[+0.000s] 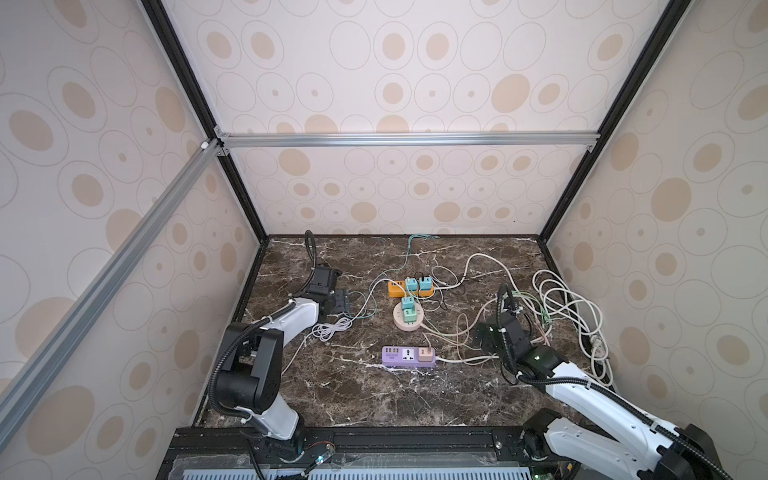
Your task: Insert the plug
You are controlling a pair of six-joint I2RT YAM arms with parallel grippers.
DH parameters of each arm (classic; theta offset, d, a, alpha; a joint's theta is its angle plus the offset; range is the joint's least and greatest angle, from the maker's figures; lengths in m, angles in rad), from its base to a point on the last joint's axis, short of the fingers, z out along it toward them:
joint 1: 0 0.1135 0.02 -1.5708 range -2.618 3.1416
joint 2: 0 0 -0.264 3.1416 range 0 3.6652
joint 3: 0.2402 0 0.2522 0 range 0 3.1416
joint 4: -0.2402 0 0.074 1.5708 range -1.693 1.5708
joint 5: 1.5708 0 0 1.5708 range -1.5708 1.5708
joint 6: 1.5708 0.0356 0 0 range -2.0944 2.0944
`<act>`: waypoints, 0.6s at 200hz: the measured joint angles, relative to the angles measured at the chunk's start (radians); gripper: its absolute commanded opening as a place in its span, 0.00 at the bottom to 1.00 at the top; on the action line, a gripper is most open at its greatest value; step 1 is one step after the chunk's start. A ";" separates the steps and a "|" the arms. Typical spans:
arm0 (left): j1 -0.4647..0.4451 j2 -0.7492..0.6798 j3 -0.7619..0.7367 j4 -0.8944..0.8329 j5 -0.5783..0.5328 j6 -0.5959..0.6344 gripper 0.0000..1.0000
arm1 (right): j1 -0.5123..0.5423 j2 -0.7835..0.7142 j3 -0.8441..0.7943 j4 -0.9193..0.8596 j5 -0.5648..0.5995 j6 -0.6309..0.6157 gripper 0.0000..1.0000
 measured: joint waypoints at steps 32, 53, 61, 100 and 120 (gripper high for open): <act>0.009 0.066 0.056 -0.026 0.001 -0.008 0.83 | 0.000 -0.010 0.000 0.009 -0.020 0.007 0.99; 0.011 0.105 0.088 -0.035 0.004 -0.024 0.83 | 0.000 -0.012 0.000 0.011 -0.027 0.010 0.99; 0.013 0.122 0.104 -0.037 0.005 -0.030 0.83 | 0.000 -0.012 0.000 0.012 -0.029 0.010 0.99; 0.023 0.217 0.210 -0.040 0.012 -0.058 0.80 | 0.000 -0.018 0.000 0.014 -0.043 0.010 0.99; 0.027 0.263 0.248 -0.045 0.029 -0.074 0.75 | 0.000 -0.018 0.000 0.014 -0.045 0.010 0.99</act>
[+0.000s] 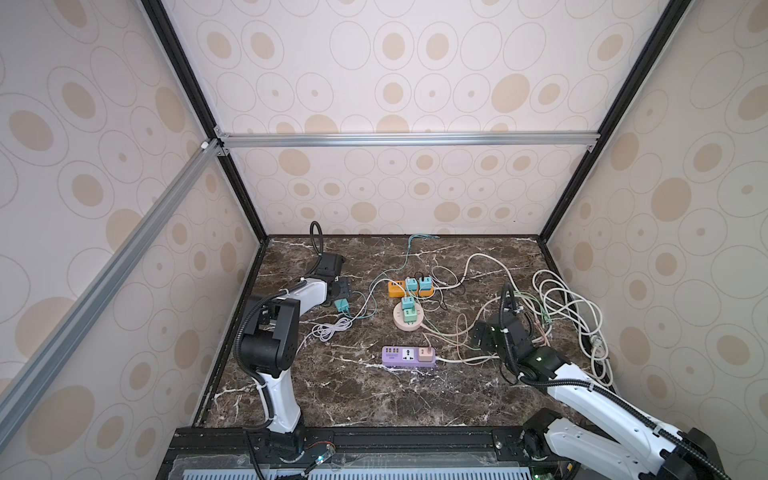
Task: Insert the plug
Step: 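Grasp the teal charger on the table with left gripper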
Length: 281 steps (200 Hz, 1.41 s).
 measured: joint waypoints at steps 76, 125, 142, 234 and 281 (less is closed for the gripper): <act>0.000 0.023 -0.031 -0.039 0.034 -0.020 0.65 | 0.000 0.002 0.000 0.014 -0.002 -0.001 0.99; -0.002 0.009 -0.049 -0.029 0.080 -0.023 0.37 | 0.000 0.039 0.000 0.023 -0.027 -0.003 0.99; -0.002 -0.014 -0.074 -0.030 0.084 -0.031 0.35 | 0.000 0.052 0.000 0.026 -0.045 -0.006 0.99; -0.027 -0.212 -0.126 -0.139 0.051 0.063 0.62 | 0.000 0.121 0.032 0.056 -0.107 -0.045 0.99; -0.109 -0.164 -0.134 -0.188 0.011 0.117 0.65 | 0.000 0.155 0.053 0.064 -0.123 -0.047 0.99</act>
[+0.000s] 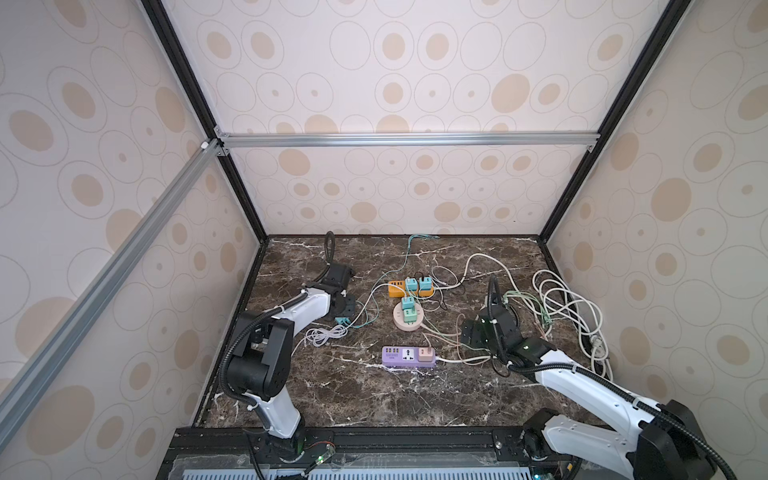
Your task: Insert the plug
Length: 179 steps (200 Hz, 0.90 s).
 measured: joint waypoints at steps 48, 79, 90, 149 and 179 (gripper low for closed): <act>0.002 0.126 0.079 -0.016 -0.043 0.064 0.51 | 0.000 0.003 0.003 -0.001 -0.003 0.000 0.99; 0.036 0.156 0.112 0.018 -0.047 0.056 0.40 | 0.000 0.003 0.003 -0.002 -0.002 0.000 0.99; 0.063 0.154 0.103 0.039 -0.046 0.043 0.39 | 0.000 0.003 0.003 -0.002 -0.002 0.000 0.99; 0.188 0.010 -0.083 0.145 -0.020 -0.069 0.34 | 0.000 0.051 0.024 0.024 -0.052 -0.036 0.99; 0.194 -0.118 -0.139 0.161 0.002 -0.103 0.33 | 0.020 0.079 0.034 0.105 -0.158 -0.108 0.99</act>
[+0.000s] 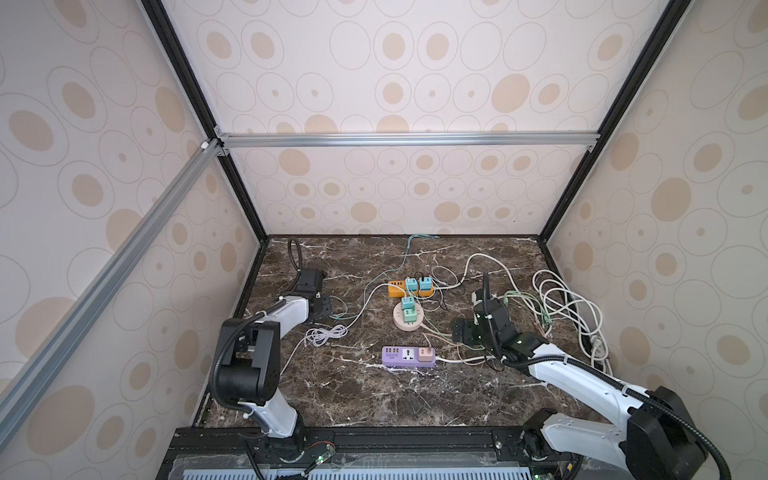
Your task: Insert the plug
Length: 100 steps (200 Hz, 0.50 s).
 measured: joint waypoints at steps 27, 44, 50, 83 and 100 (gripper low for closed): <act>-0.001 -0.116 -0.012 0.025 0.058 -0.031 0.33 | 0.047 0.068 0.045 0.080 -0.106 -0.058 0.99; -0.001 -0.177 -0.030 0.049 0.110 -0.066 0.33 | 0.079 0.126 0.087 0.134 -0.162 -0.073 0.99; -0.001 -0.197 -0.039 0.060 0.135 -0.084 0.33 | 0.095 0.145 0.102 0.155 -0.175 -0.079 0.99; -0.001 -0.273 -0.080 0.134 0.262 -0.196 0.32 | 0.230 0.249 0.176 0.299 -0.214 -0.108 0.99; -0.002 -0.296 -0.089 0.179 0.317 -0.252 0.32 | 0.298 0.301 0.203 0.400 -0.225 -0.109 1.00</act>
